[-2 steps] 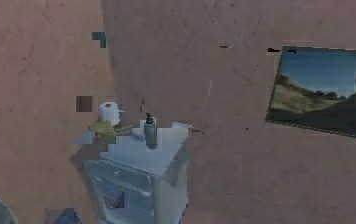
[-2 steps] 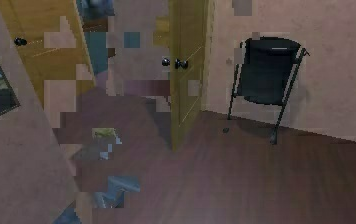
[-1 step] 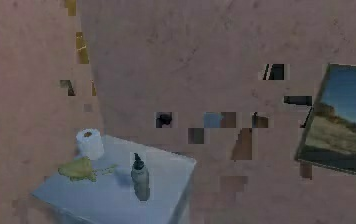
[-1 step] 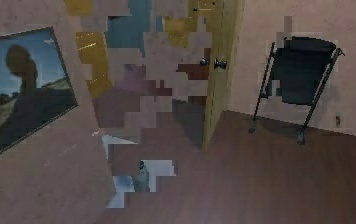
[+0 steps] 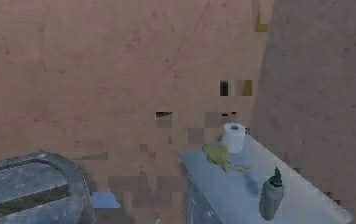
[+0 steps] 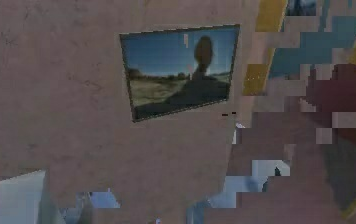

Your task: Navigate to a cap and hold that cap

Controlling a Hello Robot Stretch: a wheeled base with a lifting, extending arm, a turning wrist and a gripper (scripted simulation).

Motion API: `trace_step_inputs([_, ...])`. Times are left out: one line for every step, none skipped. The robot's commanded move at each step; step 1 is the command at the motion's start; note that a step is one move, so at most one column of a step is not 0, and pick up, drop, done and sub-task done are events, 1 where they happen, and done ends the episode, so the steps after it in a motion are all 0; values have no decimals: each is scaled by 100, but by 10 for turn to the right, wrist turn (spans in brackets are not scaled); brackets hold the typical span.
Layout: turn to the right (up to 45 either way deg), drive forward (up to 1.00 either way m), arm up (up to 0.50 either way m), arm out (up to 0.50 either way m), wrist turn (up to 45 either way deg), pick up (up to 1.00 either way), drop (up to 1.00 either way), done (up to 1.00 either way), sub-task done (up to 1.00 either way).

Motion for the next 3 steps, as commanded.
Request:
trace_step_inputs([-450, 0, 0, 0, 0, 0, 0, 0, 0])
trace_step_inputs([-180, 0, 0, 0, 0, 0, 0, 0, 0])
trace_step_inputs([0, 0, 50, 0, 0, 0, 0, 0, 0])
